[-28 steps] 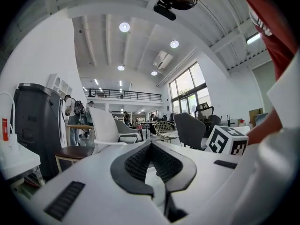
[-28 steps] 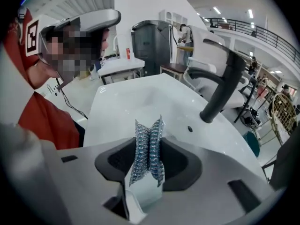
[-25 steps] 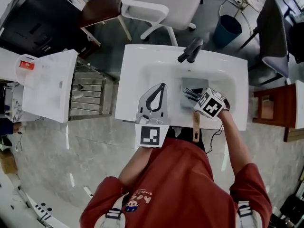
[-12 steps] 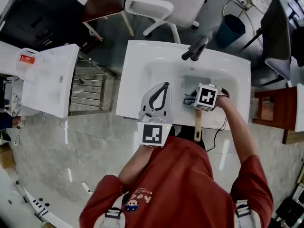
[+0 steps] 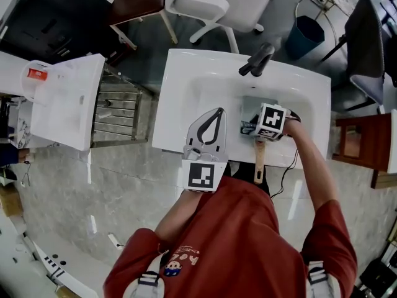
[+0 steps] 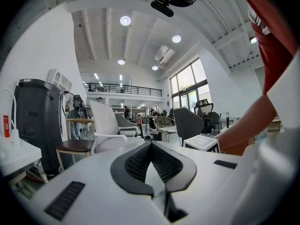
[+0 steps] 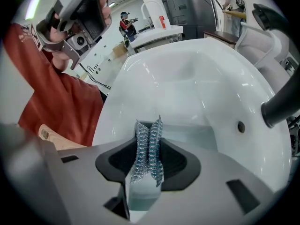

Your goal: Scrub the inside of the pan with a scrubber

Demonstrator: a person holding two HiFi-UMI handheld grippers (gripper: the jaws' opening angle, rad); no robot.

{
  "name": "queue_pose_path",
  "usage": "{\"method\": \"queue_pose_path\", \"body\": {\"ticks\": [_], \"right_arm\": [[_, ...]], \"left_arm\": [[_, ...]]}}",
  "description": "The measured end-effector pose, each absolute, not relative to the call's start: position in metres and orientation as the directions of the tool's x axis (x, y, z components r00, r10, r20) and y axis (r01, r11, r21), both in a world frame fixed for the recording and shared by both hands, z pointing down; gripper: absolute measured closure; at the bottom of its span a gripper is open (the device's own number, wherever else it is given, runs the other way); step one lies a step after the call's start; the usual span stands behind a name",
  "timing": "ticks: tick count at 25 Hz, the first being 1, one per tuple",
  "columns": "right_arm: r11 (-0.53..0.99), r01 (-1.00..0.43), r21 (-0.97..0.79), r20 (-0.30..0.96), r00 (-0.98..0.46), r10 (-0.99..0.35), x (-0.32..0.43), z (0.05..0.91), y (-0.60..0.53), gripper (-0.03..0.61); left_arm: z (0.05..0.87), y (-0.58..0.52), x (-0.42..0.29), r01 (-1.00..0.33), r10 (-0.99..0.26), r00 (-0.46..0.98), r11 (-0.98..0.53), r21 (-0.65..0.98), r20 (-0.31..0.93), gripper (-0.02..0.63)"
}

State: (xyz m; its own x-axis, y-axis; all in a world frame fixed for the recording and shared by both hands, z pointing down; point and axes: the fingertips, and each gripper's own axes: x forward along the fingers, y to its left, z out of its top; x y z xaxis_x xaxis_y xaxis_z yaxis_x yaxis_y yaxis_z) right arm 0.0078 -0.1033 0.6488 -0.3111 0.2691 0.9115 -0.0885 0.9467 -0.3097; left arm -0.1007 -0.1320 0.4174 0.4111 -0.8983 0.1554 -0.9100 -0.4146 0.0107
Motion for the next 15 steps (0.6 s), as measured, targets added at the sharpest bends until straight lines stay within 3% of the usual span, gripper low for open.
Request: {"method": "queue_pose_path", "body": {"ticks": [15], "right_arm": [[0.974,-0.075,-0.213,0.941,-0.285,0.184,0.010,0.662,-0.117,0.420]], "left_arm": [[0.420,-0.140,-0.095,-0.905,-0.892,0.421,-0.426,0.004,0.163,0.603]]}}
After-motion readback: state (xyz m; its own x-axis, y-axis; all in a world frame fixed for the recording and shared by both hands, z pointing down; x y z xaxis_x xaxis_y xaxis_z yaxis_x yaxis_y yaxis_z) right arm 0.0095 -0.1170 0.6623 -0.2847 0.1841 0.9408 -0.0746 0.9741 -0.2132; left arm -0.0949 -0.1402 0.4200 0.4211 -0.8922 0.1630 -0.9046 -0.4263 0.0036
